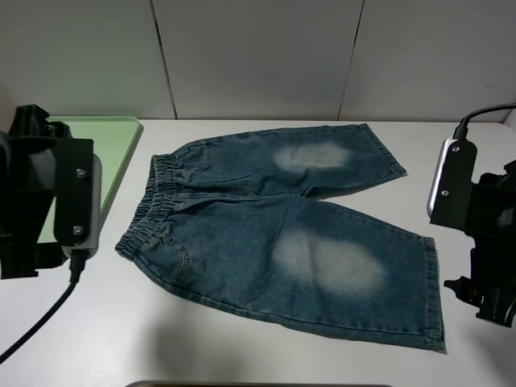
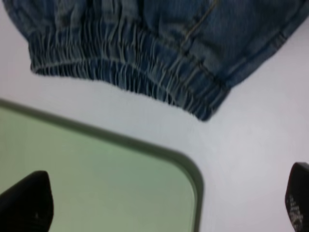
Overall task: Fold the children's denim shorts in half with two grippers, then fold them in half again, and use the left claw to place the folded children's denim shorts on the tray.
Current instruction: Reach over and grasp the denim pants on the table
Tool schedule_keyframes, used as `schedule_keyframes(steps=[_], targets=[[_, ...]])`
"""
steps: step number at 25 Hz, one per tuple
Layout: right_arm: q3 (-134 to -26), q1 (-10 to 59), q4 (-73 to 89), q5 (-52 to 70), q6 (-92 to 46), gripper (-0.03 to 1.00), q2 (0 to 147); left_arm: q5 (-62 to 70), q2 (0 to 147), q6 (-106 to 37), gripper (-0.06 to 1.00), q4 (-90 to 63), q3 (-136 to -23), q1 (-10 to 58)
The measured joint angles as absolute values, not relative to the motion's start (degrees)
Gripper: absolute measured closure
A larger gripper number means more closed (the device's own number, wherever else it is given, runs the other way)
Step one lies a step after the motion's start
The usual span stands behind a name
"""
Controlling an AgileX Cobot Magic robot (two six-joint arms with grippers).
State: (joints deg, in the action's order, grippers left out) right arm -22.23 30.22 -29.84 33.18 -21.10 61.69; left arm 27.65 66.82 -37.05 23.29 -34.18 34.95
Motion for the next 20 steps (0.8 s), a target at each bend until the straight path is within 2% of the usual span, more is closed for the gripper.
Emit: schedule_keyframes(steps=[11, 20], targets=[[-12.9, 30.2, -32.5, 19.7, -25.6, 0.27, 61.7, 16.6, 85.1, -38.1, -0.01, 26.1, -34.2, 34.9], [-11.5, 30.2, -32.7, 17.1, -25.9, 0.27, 62.5, 11.4, 88.3, -38.0, -0.01, 26.1, -34.2, 34.9]])
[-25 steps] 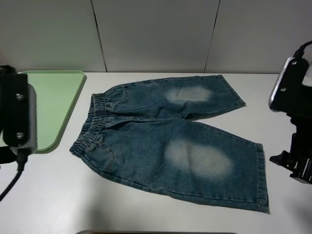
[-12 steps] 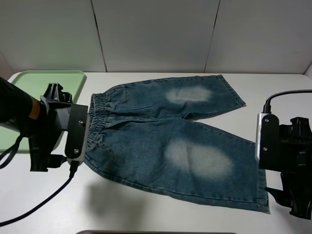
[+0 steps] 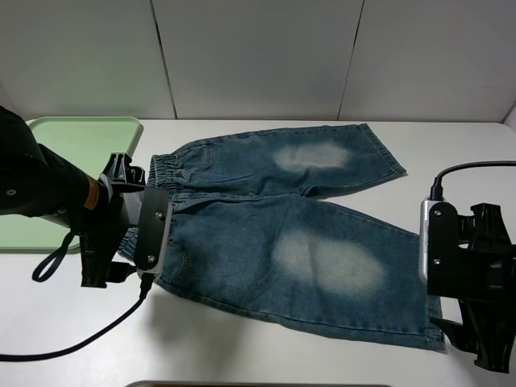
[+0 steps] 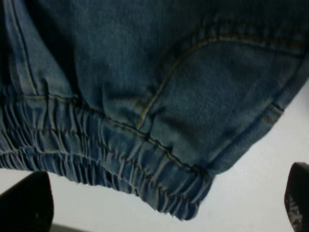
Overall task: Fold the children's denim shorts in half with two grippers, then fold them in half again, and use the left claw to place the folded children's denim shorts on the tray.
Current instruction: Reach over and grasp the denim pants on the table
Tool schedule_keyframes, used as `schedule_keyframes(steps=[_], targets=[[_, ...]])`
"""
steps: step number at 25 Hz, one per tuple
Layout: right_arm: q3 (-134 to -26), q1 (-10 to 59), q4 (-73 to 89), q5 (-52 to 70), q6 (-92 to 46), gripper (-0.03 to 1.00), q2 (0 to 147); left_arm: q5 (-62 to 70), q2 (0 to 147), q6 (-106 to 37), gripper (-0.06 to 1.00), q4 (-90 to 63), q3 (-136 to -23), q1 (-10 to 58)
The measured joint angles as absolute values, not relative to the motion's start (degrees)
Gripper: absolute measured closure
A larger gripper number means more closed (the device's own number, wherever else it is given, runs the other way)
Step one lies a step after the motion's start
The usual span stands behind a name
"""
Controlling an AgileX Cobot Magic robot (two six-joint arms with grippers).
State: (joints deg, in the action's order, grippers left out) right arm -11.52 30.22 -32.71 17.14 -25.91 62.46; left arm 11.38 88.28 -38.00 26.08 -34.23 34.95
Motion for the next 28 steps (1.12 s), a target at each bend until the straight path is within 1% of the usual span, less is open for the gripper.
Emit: schedule_keyframes(steps=[6, 17, 23, 28], targets=[[-11.2, 30.2, -33.5, 17.0, -28.1, 0.27, 68.1, 11.2, 88.3, -37.4, -0.01, 26.1, -34.2, 34.9], [-11.1, 30.2, -32.8, 14.6, -28.6, 0.27, 70.9, 8.1, 88.3, -35.9, -0.01, 26.2, -34.2, 34.9], [-10.7, 30.2, -31.0, 13.3, -33.0, 0.27, 70.9, 7.1, 88.3, -35.9, -0.01, 26.2, -34.2, 34.9], [-10.7, 30.2, -26.6, 12.8, -39.3, 0.27, 72.4, 6.5, 88.3, -35.9, -0.01, 26.2, -34.2, 34.9]])
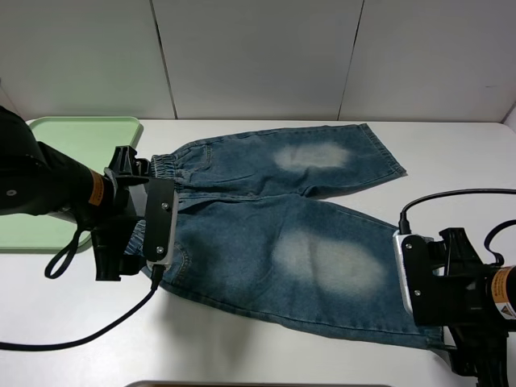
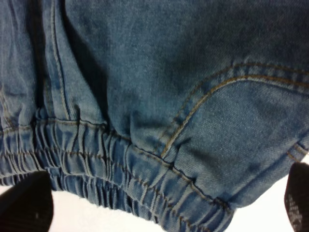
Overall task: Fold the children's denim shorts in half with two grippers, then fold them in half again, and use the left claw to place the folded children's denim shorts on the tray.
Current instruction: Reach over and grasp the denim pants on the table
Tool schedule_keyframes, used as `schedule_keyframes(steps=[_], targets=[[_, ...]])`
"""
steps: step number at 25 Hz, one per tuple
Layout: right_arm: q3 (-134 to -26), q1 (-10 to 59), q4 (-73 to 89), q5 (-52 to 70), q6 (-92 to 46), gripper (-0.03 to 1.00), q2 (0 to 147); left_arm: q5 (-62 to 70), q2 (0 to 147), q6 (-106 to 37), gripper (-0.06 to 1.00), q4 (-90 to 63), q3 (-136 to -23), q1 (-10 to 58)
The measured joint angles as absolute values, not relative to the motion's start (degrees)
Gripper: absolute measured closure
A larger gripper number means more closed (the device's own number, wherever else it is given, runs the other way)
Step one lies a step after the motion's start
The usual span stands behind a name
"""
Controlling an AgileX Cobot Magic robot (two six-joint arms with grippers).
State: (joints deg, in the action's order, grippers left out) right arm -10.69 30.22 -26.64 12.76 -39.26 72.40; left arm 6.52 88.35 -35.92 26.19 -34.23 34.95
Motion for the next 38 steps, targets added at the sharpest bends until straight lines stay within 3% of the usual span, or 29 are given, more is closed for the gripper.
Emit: schedule_keyframes(steps=[11, 15, 23, 26, 29, 30, 31, 32, 38], targets=[[-10.7, 30.2, -25.4, 7.9, -45.1, 0.28, 78.4, 5.9, 88.3, -34.5, -0.01, 26.0, -34.2, 34.9], [-10.7, 30.2, -25.4, 6.6, -45.1, 0.34, 80.8, 5.2, 88.3, -34.4, -0.01, 26.0, -34.2, 34.9], [-11.0, 30.2, -26.7, 6.5, -45.3, 0.37, 84.0, 4.6, 88.3, -33.5, -0.01, 26.0, -34.2, 34.9], [-11.0, 30.2, -27.0, 6.5, -45.3, 0.46, 84.3, 4.1, 88.3, -33.4, -0.01, 26.0, -34.2, 34.9], [-11.0, 30.2, -27.4, 6.3, -45.3, 0.65, 84.7, 3.7, 88.3, -33.4, -0.01, 26.0, -34.2, 34.9], [-11.0, 30.2, -27.4, 6.3, -45.3, 0.65, 84.7, 3.7, 88.3, -33.4, -0.01, 26.0, -34.2, 34.9], [-10.9, 30.2, -27.5, 6.2, -45.3, 0.78, 85.0, 3.7, 88.3, -33.4, -0.01, 26.0, -34.2, 34.9], [-10.9, 30.2, -27.6, 6.1, -45.3, 0.83, 85.1, 3.7, 88.3, -33.4, -0.01, 26.0, -34.2, 34.9], [-10.9, 30.2, -28.9, 5.8, -45.3, 0.92, 85.1, 3.9, 88.3, -33.4, -0.01, 26.0, -34.2, 34.9]])
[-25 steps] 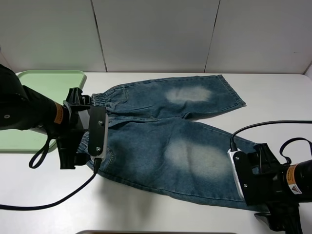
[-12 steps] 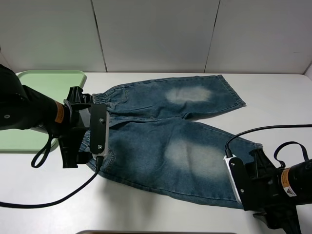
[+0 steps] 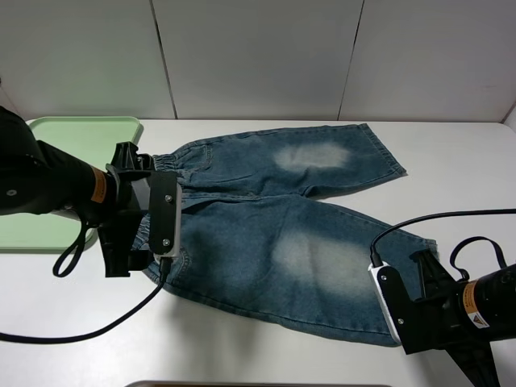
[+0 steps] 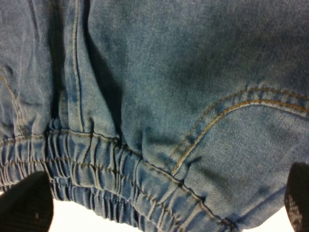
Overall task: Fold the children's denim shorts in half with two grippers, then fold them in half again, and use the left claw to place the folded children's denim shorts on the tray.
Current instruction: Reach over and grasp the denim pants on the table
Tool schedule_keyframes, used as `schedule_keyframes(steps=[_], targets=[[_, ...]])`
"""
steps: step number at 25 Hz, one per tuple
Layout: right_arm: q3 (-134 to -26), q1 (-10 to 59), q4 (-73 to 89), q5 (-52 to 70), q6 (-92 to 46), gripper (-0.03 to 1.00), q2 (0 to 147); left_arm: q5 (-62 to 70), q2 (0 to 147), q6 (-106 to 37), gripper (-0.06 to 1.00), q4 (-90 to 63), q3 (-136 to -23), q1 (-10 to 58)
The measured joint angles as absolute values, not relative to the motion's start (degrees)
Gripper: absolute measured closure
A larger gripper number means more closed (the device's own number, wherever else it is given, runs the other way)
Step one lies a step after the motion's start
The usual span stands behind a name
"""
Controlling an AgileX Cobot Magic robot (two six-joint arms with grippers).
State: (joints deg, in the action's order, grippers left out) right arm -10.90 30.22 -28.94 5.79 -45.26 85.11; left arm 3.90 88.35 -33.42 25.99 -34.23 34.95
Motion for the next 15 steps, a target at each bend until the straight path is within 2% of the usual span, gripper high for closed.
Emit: schedule_keyframes(steps=[8, 15], targets=[[-12.8, 30.2, -27.2, 3.8, -42.5, 0.92, 85.2, 9.4, 88.3, -33.4, -0.01, 27.9, -34.2, 34.7], [-13.0, 30.2, -26.3, 0.8, -39.4, 0.92, 85.2, 12.7, 88.3, -35.6, -0.01, 28.9, -34.2, 30.8]])
